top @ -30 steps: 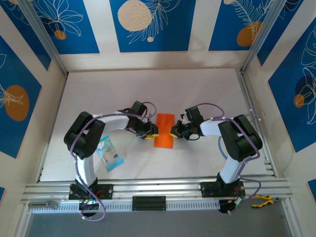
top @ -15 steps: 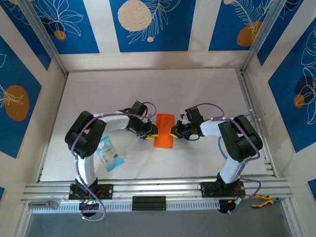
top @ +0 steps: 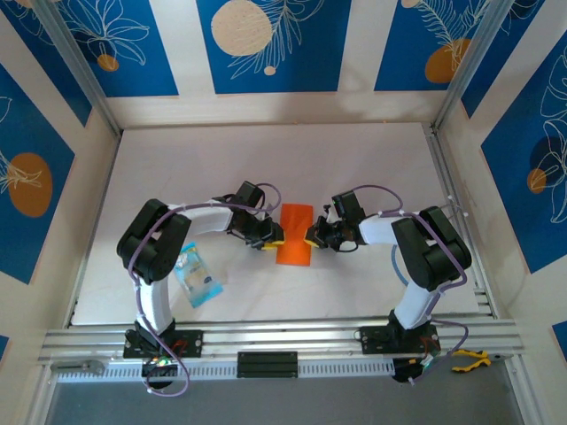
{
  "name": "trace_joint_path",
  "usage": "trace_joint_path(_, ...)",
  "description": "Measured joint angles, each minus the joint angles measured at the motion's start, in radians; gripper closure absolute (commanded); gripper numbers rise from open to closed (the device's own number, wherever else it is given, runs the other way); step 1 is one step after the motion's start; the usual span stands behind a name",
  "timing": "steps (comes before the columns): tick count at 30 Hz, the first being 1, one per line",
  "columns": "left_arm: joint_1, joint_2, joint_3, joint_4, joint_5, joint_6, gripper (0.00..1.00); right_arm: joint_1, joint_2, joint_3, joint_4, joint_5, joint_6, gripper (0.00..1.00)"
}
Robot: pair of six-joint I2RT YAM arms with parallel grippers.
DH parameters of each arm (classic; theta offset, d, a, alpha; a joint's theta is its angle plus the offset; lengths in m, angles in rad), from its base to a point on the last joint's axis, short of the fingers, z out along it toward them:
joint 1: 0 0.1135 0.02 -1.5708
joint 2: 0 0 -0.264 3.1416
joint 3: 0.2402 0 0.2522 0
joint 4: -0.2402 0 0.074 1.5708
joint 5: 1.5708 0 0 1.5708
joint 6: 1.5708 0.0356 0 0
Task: Fold a paper plane with a square sheet of paper (pick it up from the middle)
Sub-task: Third fold the triangle at the center of the table.
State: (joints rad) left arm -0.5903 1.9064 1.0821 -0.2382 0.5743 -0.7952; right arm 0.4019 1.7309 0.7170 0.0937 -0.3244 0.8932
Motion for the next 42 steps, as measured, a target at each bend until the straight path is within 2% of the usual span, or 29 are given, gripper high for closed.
trace_joint_path(20, -0.002, 0.008, -0.001, 0.04, 0.005, -0.019, 0.72, 0.004, 0.0, 0.009, -0.017, 0.006, -0.001, 0.97)
trace_joint_path(34, -0.008, 0.013, -0.001, 0.135, -0.011, -0.039, 0.64, 0.005, -0.001, -0.012, 0.019, -0.017, -0.001, 0.97)
trace_joint_path(42, 0.001, 0.014, 0.006, 0.15, -0.033, -0.034, 0.64, 0.005, -0.002, -0.018, 0.025, -0.024, -0.001, 0.96)
